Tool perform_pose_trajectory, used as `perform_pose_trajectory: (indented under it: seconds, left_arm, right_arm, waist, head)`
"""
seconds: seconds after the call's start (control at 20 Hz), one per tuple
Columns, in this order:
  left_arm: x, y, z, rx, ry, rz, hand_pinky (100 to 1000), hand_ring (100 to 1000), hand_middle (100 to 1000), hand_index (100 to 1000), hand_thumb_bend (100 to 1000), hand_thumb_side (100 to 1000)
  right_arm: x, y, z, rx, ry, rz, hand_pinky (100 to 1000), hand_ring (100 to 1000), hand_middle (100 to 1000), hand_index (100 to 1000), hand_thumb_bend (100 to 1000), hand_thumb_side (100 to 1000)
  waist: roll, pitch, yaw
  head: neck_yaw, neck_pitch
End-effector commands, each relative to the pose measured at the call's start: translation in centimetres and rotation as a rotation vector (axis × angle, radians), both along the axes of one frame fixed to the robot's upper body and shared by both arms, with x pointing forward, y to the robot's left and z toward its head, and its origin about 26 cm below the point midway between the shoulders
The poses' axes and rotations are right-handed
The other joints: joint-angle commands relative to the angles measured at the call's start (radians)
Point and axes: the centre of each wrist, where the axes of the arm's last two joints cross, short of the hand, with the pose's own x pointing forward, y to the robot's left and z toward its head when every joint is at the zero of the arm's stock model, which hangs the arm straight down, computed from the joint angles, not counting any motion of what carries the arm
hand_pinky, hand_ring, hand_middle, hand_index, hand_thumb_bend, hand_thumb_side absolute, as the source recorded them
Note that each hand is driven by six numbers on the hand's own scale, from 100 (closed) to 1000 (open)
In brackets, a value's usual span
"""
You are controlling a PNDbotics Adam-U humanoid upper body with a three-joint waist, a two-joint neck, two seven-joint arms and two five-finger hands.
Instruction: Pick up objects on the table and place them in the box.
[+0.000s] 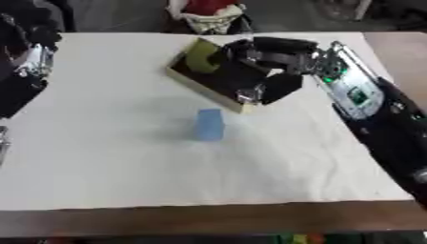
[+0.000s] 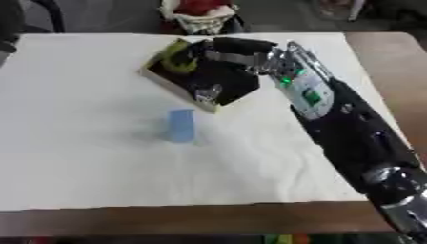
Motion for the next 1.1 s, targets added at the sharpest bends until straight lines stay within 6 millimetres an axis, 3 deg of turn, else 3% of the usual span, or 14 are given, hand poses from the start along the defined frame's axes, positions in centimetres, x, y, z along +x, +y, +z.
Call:
perform_pose_trajectory:
  seconds: [0.05, 0.5, 1.1]
  left_arm:
    - [-0.1, 0.1, 0.5, 0.013, -0.016, 0.002, 619, 642, 641, 778, 100, 554]
    - [0.1, 0.2, -0.3, 0.017, 0.019, 0.006, 618, 643, 642, 781, 100, 578]
    - [0.1, 0.0, -0.8, 0.028, 0.046, -0.002, 617, 643, 643, 783, 100, 594]
  right_arm:
    - [0.2, 0.7, -0.3, -0.018, -0.034, 0.012, 848, 900, 881, 976, 132, 646]
    - [0.6, 0.5, -2.7, -0.069, -0.071, -0.019, 847, 898, 890, 978, 195, 731]
    - [1.0, 0.1, -4.2, -0.113, -0.072, -0.059, 844, 892, 891, 977, 202, 751]
  waist:
    - [0.002, -0.015, 0.003]
    - [-0.003, -0.011, 0.009]
    - [-0.002, -0.008, 0.011]
  head:
    - [-0.003, 0.005]
    - [0.0, 0.005]
    - [-0.001, 0.005]
